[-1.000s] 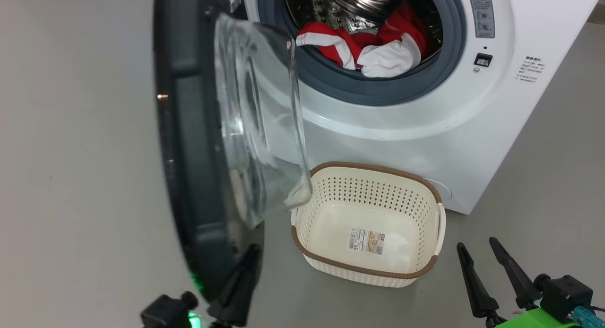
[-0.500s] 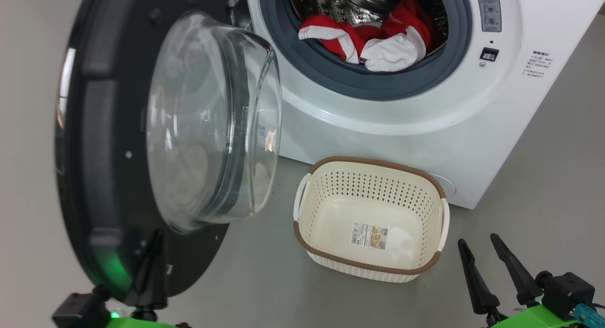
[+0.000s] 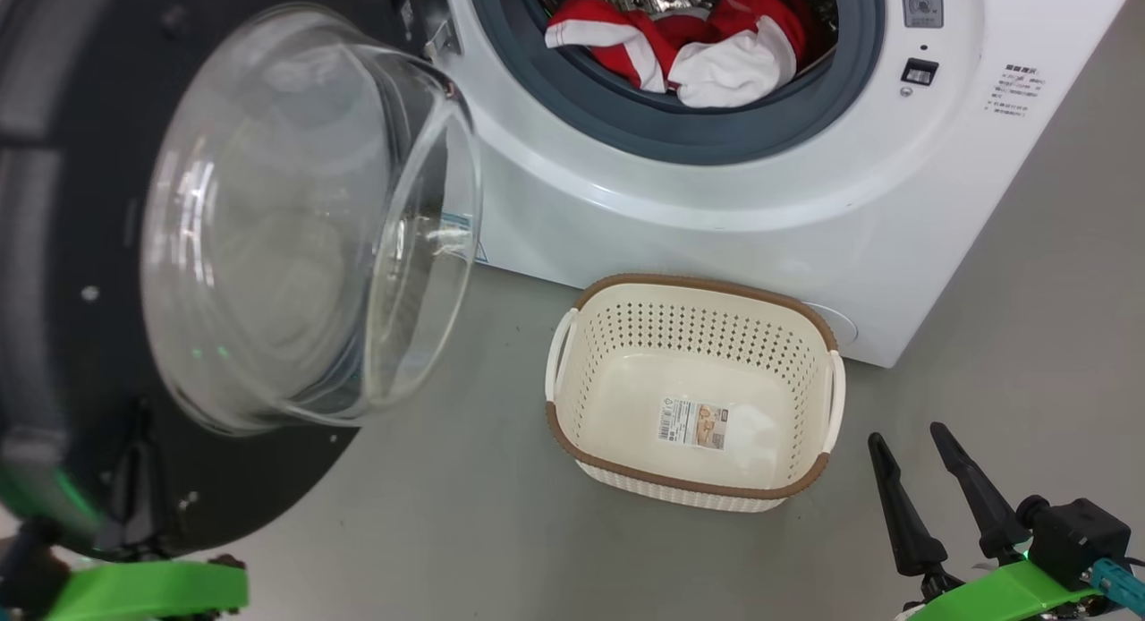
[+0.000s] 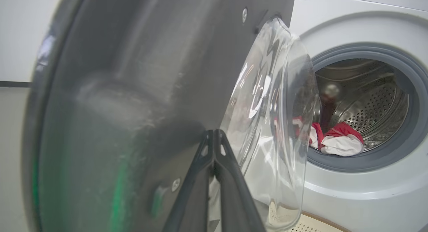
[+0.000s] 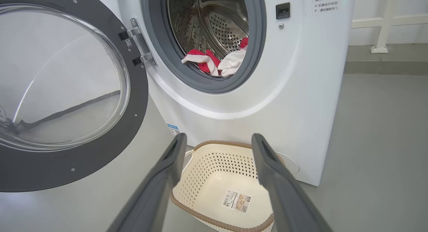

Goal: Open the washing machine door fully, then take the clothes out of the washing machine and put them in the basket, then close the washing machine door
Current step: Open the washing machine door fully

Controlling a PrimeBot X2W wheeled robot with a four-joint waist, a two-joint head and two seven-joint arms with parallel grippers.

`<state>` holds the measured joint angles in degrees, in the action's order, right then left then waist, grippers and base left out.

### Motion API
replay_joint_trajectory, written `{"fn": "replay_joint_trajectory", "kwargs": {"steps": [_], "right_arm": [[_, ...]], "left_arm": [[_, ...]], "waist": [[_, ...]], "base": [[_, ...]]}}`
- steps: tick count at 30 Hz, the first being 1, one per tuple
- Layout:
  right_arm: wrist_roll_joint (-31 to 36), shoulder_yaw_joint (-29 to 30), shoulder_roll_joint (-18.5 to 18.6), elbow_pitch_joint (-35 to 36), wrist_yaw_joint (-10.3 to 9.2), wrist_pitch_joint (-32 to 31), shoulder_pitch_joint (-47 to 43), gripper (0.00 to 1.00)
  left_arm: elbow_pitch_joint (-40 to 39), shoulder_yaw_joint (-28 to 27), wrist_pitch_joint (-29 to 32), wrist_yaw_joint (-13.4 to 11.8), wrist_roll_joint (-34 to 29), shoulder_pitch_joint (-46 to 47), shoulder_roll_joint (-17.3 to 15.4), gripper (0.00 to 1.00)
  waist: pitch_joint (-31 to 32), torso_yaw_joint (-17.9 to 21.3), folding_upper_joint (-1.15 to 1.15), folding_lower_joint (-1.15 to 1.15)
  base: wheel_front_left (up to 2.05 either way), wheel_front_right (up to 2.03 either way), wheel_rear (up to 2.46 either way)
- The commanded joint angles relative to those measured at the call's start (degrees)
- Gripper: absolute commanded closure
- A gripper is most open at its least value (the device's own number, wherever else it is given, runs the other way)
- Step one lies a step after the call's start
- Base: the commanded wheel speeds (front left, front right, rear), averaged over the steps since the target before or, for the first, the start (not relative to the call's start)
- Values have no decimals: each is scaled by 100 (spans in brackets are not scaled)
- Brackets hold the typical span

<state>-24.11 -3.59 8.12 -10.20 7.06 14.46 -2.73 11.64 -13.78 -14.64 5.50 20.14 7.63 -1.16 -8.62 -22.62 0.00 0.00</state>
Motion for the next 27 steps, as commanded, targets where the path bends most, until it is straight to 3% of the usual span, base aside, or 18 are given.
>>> {"fn": "replay_joint_trajectory", "kwargs": {"steps": [1, 14, 27], "right_arm": [[45, -100, 72, 136, 43, 53, 182, 0], [87, -53, 69, 191, 43, 54, 217, 0], [90, -101, 137, 206, 43, 54, 263, 0]], "left_arm": [[-79, -401, -36, -21, -89, 263, -172, 100], [325, -1465, -36, 149, -706, 829, -227, 100], [983, -2054, -36, 194, -1028, 1328, -679, 100]], "waist": [[-41, 42, 0, 0], [-172, 178, 0, 0], [-302, 296, 0, 0]], "base": [[0, 0, 0], [0, 0, 0], [0, 0, 0]]}}
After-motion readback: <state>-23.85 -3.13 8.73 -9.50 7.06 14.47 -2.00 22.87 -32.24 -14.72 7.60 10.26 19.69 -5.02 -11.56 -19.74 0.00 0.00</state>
